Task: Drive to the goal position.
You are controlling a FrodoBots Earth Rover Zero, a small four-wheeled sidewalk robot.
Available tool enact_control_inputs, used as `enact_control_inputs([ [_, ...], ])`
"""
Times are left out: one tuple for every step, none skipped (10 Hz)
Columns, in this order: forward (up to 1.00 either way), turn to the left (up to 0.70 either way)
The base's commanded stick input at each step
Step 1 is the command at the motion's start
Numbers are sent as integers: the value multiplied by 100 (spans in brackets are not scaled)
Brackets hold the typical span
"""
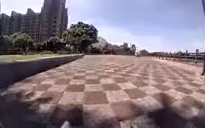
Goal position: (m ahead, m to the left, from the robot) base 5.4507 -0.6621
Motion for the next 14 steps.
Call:
enact_control_inputs([
  [70,-35],
  [70,-2],
  [70,0],
  [70,0],
  [70,0],
  [70,0],
  [70,0],
  [70,0],
  [70,0],
  [70,0],
  [70,0],
  [70,0],
  [70,0],
  [70,0],
])
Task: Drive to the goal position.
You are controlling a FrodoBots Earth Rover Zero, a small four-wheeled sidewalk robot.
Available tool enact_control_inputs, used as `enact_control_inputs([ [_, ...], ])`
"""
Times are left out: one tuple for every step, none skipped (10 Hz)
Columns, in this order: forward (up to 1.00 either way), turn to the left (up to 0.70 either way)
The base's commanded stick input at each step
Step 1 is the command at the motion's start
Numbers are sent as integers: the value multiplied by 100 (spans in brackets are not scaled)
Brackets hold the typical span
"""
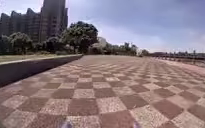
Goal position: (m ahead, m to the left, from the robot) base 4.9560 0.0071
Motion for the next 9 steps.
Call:
enact_control_inputs([
  [70,0],
  [70,0],
  [70,0],
  [70,0],
  [70,0],
  [70,0],
  [70,0],
  [70,0],
  [70,0],
])
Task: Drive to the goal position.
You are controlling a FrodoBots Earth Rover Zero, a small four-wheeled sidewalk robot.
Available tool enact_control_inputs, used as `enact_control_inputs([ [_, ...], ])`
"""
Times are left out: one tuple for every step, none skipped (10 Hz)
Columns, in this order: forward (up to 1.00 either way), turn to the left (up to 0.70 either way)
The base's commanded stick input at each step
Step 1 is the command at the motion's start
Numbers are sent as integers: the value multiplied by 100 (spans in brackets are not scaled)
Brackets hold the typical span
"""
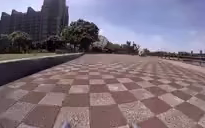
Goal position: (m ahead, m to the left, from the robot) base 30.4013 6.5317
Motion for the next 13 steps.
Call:
enact_control_inputs([
  [70,0],
  [70,0],
  [70,0],
  [70,0],
  [70,0],
  [70,0],
  [70,0],
  [70,0],
  [70,0],
  [70,0],
  [70,0],
  [70,0],
  [70,0],
])
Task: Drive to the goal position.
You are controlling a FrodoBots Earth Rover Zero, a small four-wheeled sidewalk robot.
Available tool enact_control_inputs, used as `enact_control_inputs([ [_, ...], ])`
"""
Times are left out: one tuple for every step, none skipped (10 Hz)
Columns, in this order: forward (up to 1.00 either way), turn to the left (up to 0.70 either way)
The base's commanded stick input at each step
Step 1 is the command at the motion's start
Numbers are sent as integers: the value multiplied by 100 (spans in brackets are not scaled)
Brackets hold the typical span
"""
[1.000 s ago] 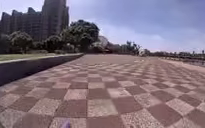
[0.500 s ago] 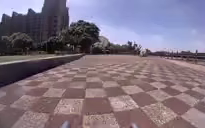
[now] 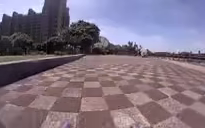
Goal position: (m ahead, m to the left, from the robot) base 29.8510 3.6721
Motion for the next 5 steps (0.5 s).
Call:
enact_control_inputs([
  [70,0],
  [70,0],
  [70,0],
  [70,0],
  [70,0],
])
